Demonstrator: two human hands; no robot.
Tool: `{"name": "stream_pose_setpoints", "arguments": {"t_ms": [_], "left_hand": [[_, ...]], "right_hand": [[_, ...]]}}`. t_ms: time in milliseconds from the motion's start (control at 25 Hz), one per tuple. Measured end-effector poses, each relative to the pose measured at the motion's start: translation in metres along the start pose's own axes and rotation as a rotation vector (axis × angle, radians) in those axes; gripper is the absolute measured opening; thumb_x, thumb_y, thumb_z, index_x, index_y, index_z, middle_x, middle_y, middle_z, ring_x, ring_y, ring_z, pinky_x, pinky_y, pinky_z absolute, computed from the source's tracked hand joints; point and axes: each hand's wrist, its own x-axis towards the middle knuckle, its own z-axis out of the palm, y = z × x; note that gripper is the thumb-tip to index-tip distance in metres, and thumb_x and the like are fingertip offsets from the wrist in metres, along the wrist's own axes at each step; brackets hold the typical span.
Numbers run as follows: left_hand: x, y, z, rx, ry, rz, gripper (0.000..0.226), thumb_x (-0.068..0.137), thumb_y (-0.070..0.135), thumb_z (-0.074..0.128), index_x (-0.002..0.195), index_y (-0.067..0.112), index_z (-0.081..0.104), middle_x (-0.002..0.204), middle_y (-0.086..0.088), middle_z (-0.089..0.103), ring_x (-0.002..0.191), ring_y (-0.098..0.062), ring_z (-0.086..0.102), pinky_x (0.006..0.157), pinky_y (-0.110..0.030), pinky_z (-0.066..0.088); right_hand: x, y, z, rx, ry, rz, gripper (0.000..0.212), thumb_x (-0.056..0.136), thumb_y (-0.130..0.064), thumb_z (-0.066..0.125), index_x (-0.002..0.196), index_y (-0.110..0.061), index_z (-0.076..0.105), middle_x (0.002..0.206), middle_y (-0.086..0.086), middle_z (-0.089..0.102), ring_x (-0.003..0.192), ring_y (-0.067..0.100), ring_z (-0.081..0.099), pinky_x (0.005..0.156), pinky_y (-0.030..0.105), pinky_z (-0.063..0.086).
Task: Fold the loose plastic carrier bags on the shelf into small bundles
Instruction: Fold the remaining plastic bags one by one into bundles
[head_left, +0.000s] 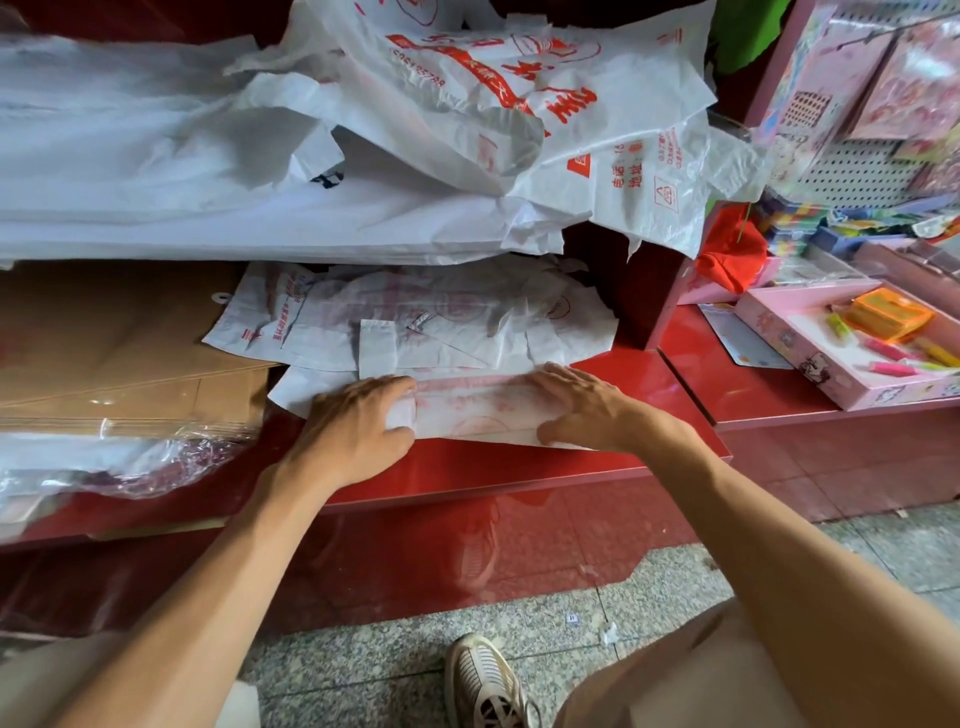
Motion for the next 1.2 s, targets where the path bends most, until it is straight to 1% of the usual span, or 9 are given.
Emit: {"name": "stream_pose_setpoints", "arguments": {"t_ms": [80,200,360,480,600,840,920,1040,1200], "left_hand": [[-0.002,-0.001,-0.002,-0.076,0.051,-0.039,0.057,0.084,0.027,0.051,0.140,0.032,0.046,0.148,0.004,0.048,0.129,-0.023,0.049,0.107,-0.039,0.038],[-0.003,-0.003,-0.006,-0.264,-0.005,-0.077,0.053,0.077,0.040,0.058,0.130,0.043,0.051,0.143,0.007,0.052,0.122,-0.023,0.052,0.101,-0.036,0.043],[-0.009,0.002,-0.004,-0.118,0.032,-0.016,0.058,0.085,0.031,0.065,0.140,0.034,0.047,0.147,0.007,0.047,0.133,-0.019,0.044,0.110,-0.036,0.034],[-0.009,0.001,-0.003,-0.114,0.086,0.012,0.065,0.080,0.009,0.058,0.139,0.032,0.046,0.144,0.003,0.052,0.128,-0.023,0.048,0.106,-0.036,0.038],[-0.008,-0.004,-0.004,-0.149,-0.009,-0.019,0.070,0.079,0.015,0.062,0.142,0.038,0.040,0.147,0.006,0.046,0.130,-0.021,0.045,0.105,-0.035,0.039],[-0.010,-0.017,-0.005,-0.402,0.005,0.045,0.077,0.069,0.028,0.072,0.138,0.044,0.043,0.131,0.017,0.054,0.122,-0.010,0.052,0.100,-0.031,0.043],[-0.007,-0.013,-0.005,-0.512,0.186,0.007,0.055,0.079,0.012,0.070,0.128,0.034,0.056,0.117,0.009,0.063,0.099,-0.012,0.063,0.084,-0.029,0.049],[-0.004,-0.003,-0.003,-0.818,0.335,-0.172,0.033,0.084,0.011,0.069,0.112,0.027,0.061,0.088,0.003,0.073,0.083,-0.024,0.069,0.077,-0.039,0.054],[-0.009,0.001,-0.008,-0.629,0.133,-0.260,0.053,0.078,0.025,0.066,0.124,0.032,0.042,0.096,0.002,0.066,0.090,-0.021,0.060,0.077,-0.036,0.046]], "right_hand": [[-0.001,0.000,0.000,0.061,0.099,-0.007,0.072,0.084,-0.031,0.061,0.149,-0.028,0.031,0.153,-0.001,0.036,0.139,0.023,0.035,0.110,0.040,0.034],[-0.003,0.001,-0.002,0.094,0.254,0.022,0.056,0.079,-0.023,0.060,0.134,-0.025,0.051,0.123,0.003,0.062,0.107,0.026,0.059,0.088,0.039,0.050],[-0.008,0.001,0.000,0.070,0.188,-0.010,0.056,0.079,-0.035,0.061,0.133,-0.027,0.052,0.125,-0.004,0.061,0.114,0.023,0.055,0.095,0.043,0.047],[-0.008,0.000,0.001,-0.036,0.343,-0.007,0.048,0.081,-0.012,0.055,0.127,-0.023,0.054,0.107,0.001,0.067,0.099,0.026,0.059,0.080,0.037,0.046],[-0.007,-0.002,0.005,-0.089,0.459,0.016,0.045,0.077,-0.003,0.052,0.116,-0.022,0.061,0.098,0.002,0.069,0.095,0.028,0.058,0.072,0.034,0.038],[-0.012,-0.001,-0.016,0.604,0.570,0.020,0.009,0.076,-0.007,0.058,0.074,-0.009,0.066,0.061,-0.005,0.056,0.057,0.013,0.051,0.052,0.025,0.038],[-0.016,0.001,-0.021,0.915,0.545,0.110,0.007,0.070,-0.013,0.060,0.073,-0.014,0.066,0.066,0.001,0.060,0.061,0.018,0.053,0.059,0.030,0.042],[-0.026,0.012,-0.020,1.115,0.283,0.251,0.022,0.084,-0.025,0.064,0.104,-0.015,0.067,0.091,0.009,0.067,0.074,0.022,0.062,0.066,0.032,0.048],[-0.042,0.020,-0.022,0.876,0.088,0.272,0.047,0.084,-0.025,0.073,0.123,-0.022,0.047,0.092,0.013,0.068,0.070,0.023,0.063,0.057,0.032,0.049]]}}
